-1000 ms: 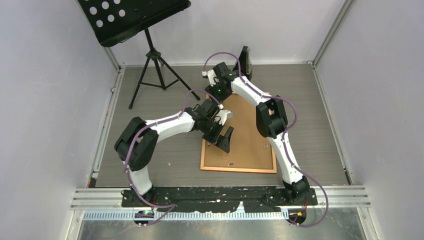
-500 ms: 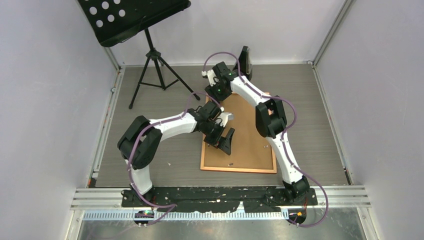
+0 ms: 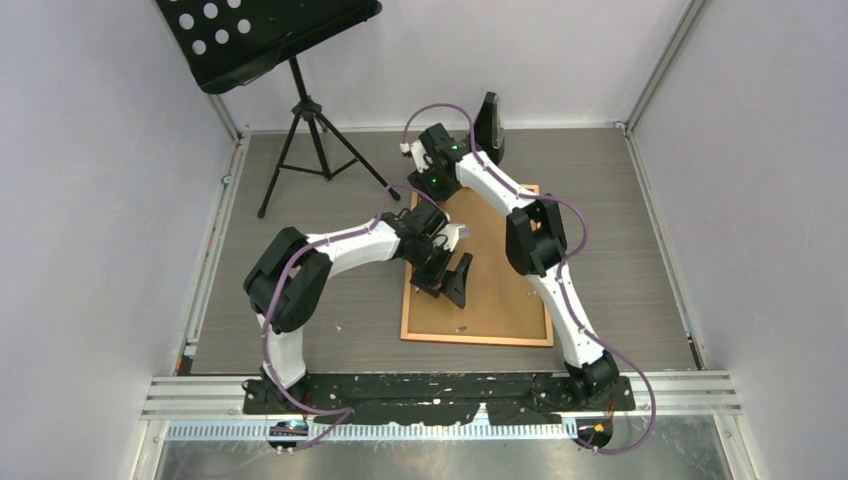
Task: Put the photo into the frame
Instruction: Install the photo frame at the center of the board.
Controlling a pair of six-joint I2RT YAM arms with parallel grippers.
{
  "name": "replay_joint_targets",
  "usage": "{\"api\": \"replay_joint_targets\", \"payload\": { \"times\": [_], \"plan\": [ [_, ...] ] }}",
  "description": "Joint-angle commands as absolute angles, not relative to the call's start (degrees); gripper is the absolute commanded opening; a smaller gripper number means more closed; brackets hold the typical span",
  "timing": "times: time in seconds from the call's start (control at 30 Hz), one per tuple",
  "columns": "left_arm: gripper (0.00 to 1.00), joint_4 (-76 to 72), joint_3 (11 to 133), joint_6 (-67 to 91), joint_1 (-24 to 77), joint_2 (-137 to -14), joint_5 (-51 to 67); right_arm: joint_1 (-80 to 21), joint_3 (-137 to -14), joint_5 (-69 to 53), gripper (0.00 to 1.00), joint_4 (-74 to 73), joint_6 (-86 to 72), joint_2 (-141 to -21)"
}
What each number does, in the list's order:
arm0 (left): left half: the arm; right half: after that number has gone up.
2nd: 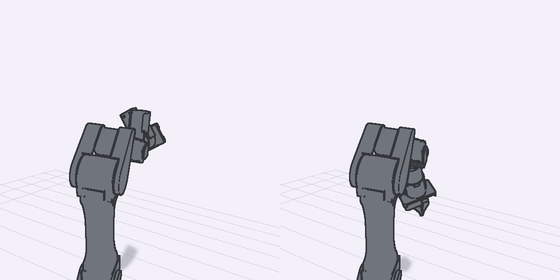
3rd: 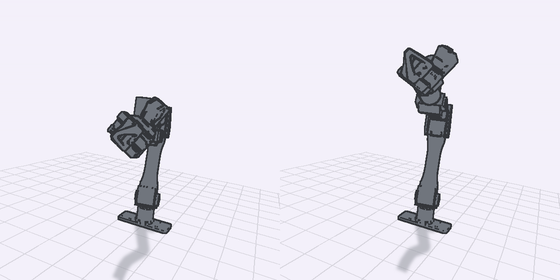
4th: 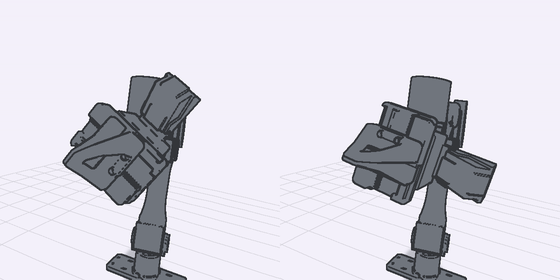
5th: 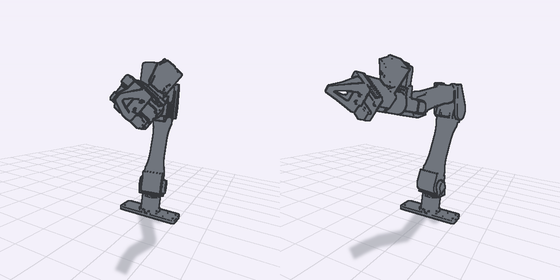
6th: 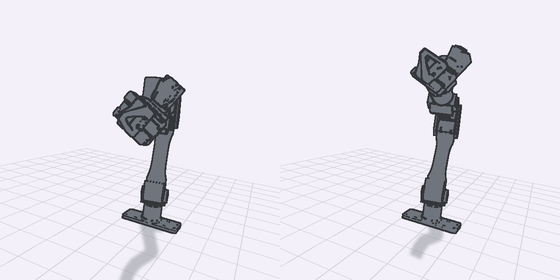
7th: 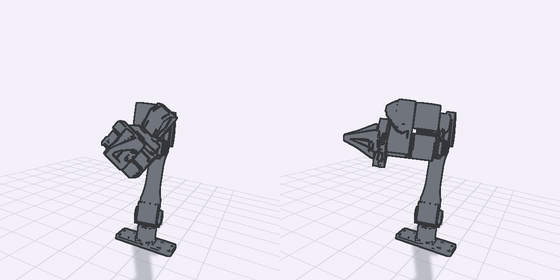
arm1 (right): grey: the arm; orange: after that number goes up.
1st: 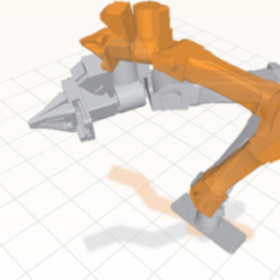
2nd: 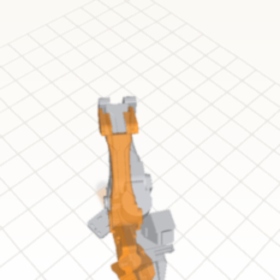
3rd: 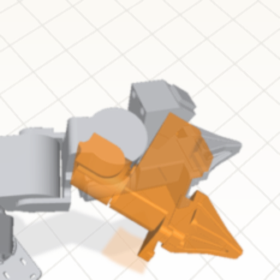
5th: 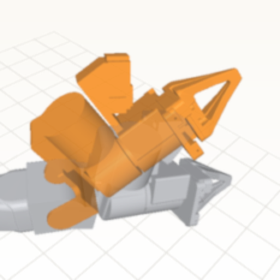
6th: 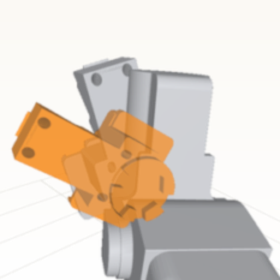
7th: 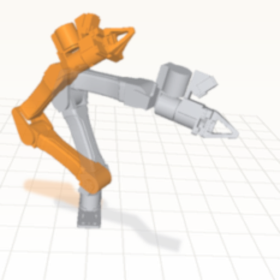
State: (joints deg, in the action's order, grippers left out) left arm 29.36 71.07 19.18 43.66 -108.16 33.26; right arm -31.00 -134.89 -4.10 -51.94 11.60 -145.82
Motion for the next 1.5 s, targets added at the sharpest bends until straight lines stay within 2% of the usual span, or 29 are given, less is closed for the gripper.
{"api": "replay_joint_targets", "payload": {
  "times": [0.0,0.4,0.77,1.13,1.47],
  "plan": [
    [0.94,30.89,71.65,19.68,44.32,-110.75,32.76,-31.75,-135.61,-2.94,0.59,-54.49,10.9,-148.6],
    [0.94,30.84,72.2,20.52,44.38,-111.62,33.5,-34.0,-134.91,-3.52,0.59,-52.94,12.66,-148.06],
    [0.94,30.32,71.65,20.52,44.38,-111.19,33.32,-33.95,-126.21,-8.83,0.59,-42.33,9.46,-142.49],
    [0.94,30.28,71.87,20.65,44.38,-111.1,33.73,-34.21,-130.07,-7.1,0.58,-44.63,10.18,-145.71],
    [0.94,30.08,71.92,21.35,44.47,-110.94,34.65,-35.36,-137.34,-0.38,0.55,-48.78,10.66,-149.35]
  ]
}}
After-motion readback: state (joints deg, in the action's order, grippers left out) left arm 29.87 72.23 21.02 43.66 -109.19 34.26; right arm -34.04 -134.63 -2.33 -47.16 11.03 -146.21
